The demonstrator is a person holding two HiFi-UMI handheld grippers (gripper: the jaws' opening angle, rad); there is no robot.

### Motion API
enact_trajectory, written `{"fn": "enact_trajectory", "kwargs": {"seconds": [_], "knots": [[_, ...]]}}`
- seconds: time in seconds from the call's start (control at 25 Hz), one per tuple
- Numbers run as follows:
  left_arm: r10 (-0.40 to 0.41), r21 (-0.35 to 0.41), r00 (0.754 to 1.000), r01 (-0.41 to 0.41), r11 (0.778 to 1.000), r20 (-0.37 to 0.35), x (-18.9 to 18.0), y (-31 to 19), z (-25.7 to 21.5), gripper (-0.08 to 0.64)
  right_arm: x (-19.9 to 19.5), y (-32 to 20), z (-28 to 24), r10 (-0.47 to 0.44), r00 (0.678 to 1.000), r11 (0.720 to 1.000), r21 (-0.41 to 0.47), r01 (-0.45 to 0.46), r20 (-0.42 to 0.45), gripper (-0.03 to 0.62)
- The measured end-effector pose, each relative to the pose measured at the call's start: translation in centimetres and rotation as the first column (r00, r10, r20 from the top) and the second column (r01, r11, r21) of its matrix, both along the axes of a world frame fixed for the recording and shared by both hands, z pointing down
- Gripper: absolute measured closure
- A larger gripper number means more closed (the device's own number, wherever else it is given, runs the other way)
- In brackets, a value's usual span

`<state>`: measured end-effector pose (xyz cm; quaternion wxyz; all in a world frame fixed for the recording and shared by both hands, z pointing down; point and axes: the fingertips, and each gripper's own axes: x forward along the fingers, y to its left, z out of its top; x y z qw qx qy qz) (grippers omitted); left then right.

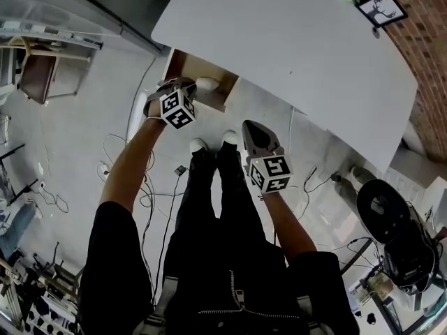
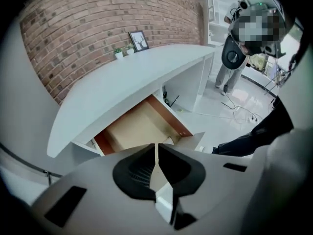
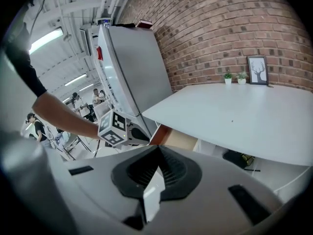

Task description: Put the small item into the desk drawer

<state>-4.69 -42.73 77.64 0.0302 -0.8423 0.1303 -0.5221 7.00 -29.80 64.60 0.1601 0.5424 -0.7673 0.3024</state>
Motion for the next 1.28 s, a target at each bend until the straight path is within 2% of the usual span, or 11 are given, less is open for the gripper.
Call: {"fn": "enact_trajectory", "kwargs": {"seconds": [0.12,0.2,0.4,0.6,0.72,0.88,1.08,1.16,1.28], "knots": [[-0.083,-0.013,0.995,0.082,0.997,-0.059,-0.5,0.8,-3.2,0.526,0.0,-0.5,-1.4,0.005,1.0,1.0,0.021,-0.005,0.005,0.588],[-0.154,-0.025,0.982,0.152,0.988,-0.112,-0.9,1.6,-5.5,0.526,-0.1,-0.5,-2.5,0.004,1.0,0.999,0.035,-0.004,0.007,0.588],[-0.296,-0.022,0.924,0.3,0.954,-0.24,-2.1,2.1,-11.8,0.528,-0.4,-1.6,-6.3,0.002,1.0,0.994,0.108,-0.003,0.012,0.589],[-0.386,-0.006,0.857,0.409,0.913,-0.34,-3.8,2.7,-17.7,0.529,-0.8,-1.7,-10.2,-0.032,0.999,0.984,0.172,0.033,-0.004,0.589],[-0.419,0.005,0.81,0.461,0.887,-0.41,-4.5,2.4,-21.1,0.529,-0.5,-2.2,-12.3,-0.047,0.999,0.974,0.219,0.05,-0.02,0.591],[-0.452,-0.005,0.729,0.524,0.852,-0.514,-4.5,2.9,-25.9,0.529,-0.3,-2.6,-14.9,-0.07,0.997,0.96,0.27,0.076,-0.032,0.591],[-0.441,-0.009,0.649,0.557,0.831,-0.62,-4.8,4.0,-31.3,0.535,-0.5,-3.2,-18.7,-0.067,0.998,0.94,0.335,0.066,-0.008,0.591],[-0.428,-0.007,0.625,0.56,0.829,-0.653,-4.8,4.2,-33.0,0.538,-0.3,-3.7,-20.2,-0.066,0.998,0.93,0.362,0.059,0.007,0.592],[-0.396,0.012,0.61,0.554,0.833,-0.687,-4.9,4.3,-35.1,0.538,0.5,-4.3,-22.1,-0.053,0.998,0.915,0.401,0.041,0.02,0.592]]}}
